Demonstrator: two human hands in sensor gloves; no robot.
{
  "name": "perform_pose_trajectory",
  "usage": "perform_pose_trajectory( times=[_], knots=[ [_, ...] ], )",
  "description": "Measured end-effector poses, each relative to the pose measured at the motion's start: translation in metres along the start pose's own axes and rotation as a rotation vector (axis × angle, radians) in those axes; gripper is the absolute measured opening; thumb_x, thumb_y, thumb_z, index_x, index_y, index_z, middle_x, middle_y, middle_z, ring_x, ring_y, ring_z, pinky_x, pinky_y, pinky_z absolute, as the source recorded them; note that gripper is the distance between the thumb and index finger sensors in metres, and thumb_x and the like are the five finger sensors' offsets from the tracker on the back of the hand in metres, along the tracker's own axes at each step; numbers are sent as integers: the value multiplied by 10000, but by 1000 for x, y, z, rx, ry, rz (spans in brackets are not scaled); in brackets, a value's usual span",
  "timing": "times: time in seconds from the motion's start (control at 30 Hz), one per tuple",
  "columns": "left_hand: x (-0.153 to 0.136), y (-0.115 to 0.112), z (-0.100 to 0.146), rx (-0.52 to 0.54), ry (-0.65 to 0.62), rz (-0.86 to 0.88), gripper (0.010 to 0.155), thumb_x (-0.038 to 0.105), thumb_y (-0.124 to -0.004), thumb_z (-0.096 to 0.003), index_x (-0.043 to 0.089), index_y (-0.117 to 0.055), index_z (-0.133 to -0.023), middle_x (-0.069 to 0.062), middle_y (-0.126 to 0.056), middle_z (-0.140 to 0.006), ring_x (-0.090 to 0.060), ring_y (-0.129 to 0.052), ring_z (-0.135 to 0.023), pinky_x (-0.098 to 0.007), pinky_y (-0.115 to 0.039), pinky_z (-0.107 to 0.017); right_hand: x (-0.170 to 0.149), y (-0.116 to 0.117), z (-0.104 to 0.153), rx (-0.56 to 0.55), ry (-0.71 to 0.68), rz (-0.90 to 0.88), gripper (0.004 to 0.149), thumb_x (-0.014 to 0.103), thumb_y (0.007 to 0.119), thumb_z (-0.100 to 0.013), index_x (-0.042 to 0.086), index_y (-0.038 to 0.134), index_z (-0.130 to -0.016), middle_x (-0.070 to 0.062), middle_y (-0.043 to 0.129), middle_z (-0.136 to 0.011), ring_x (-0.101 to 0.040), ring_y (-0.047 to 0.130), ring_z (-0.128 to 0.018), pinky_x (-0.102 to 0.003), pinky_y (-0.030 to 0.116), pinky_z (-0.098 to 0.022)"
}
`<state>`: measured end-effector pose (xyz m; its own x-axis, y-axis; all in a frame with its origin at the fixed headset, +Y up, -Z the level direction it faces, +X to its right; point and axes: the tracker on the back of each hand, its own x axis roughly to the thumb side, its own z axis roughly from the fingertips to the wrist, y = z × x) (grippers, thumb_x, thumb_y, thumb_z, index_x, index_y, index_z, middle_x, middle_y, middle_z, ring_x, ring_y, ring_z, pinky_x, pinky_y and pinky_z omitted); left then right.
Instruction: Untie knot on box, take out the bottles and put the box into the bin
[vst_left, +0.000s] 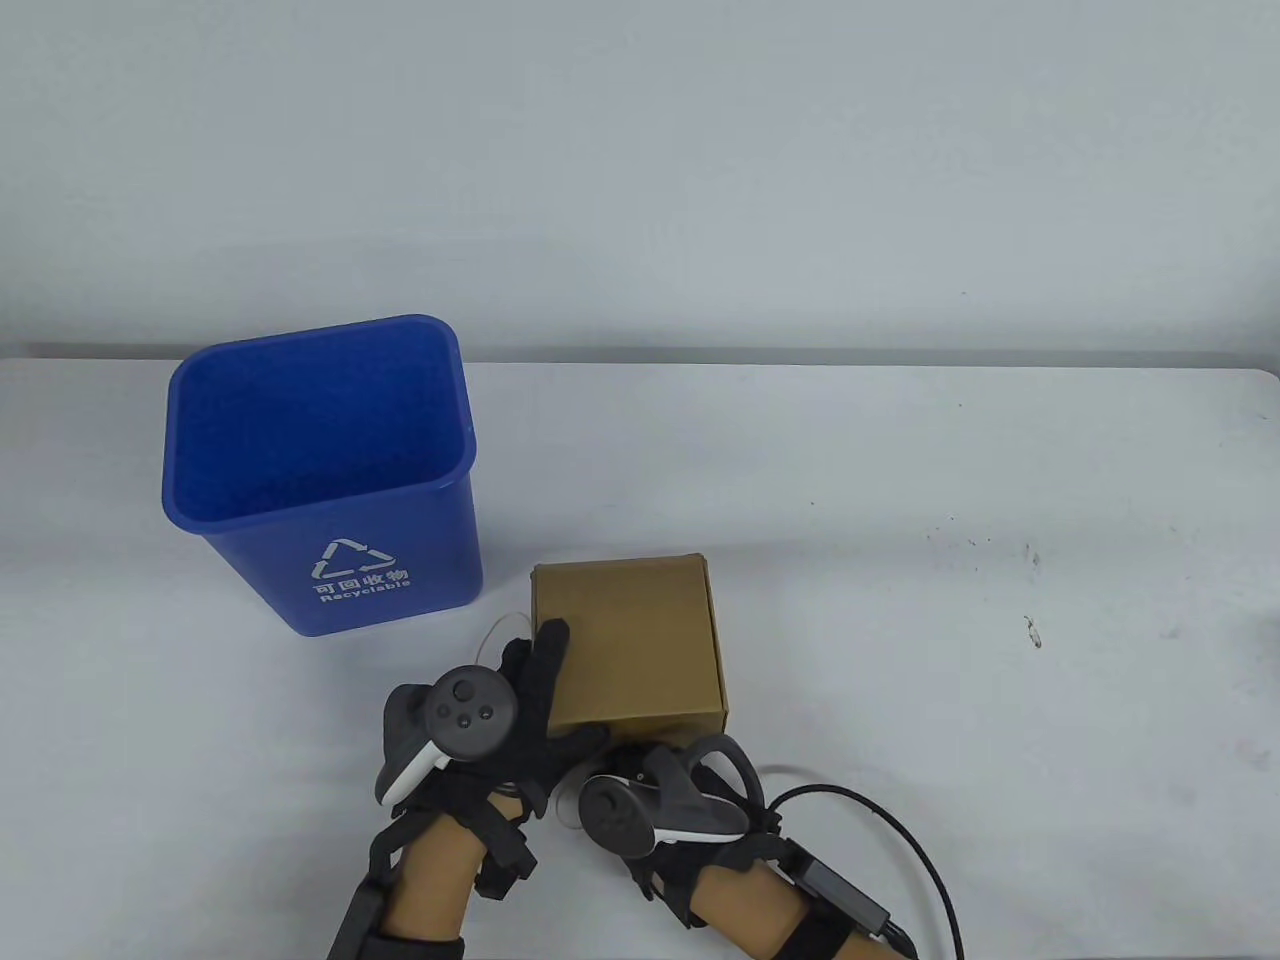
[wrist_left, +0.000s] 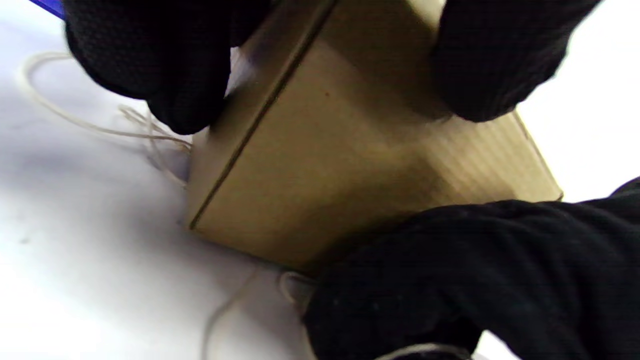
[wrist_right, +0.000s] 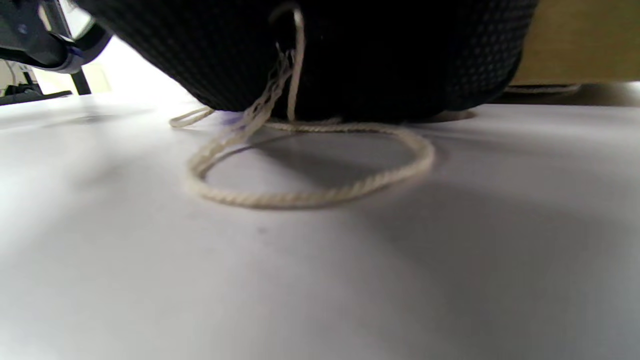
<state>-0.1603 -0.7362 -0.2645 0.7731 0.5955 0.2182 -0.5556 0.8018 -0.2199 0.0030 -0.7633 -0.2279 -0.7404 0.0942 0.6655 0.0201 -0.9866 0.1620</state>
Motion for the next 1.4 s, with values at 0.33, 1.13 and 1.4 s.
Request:
perform_pose_trajectory(
  times=[0.33, 1.13, 1.4],
  knots=[
    [0, 1, 1, 15, -19, 17, 948, 592, -755, -482, 255, -159, -1138, -249, -414, -1136, -522, -840, -853, -620, -725, -614, 13, 1, -13, 38, -78, -48, 452, 353, 727, -493, 170, 705, -905, -80, 726, -897, -315, 763, -738, -434, 697, -562],
    [-7, -15, 11, -155, 139, -156, 1083, 614, -837, -442, 114, -163, -1127, -247, -266, -1146, -597, -445, -1019, -707, -460, -710, -94, -74, 53, -448, 26, -318, 608, 430, 696, -504, 111, 590, -1010, -153, 442, -1092, -522, 478, -954, -676, 470, -627],
    [-10, -40, -5, -243, 249, -300, 1173, 663, -823, -410, 70, -85, -1103, -238, -5, -1108, -592, -138, -1044, -739, -255, -728, -106, -42, 37, -236, 112, -352, 806, 503, 642, -509, 165, 178, -1074, -136, 12, -1098, -597, 130, -966, -748, 271, -624]
  ],
)
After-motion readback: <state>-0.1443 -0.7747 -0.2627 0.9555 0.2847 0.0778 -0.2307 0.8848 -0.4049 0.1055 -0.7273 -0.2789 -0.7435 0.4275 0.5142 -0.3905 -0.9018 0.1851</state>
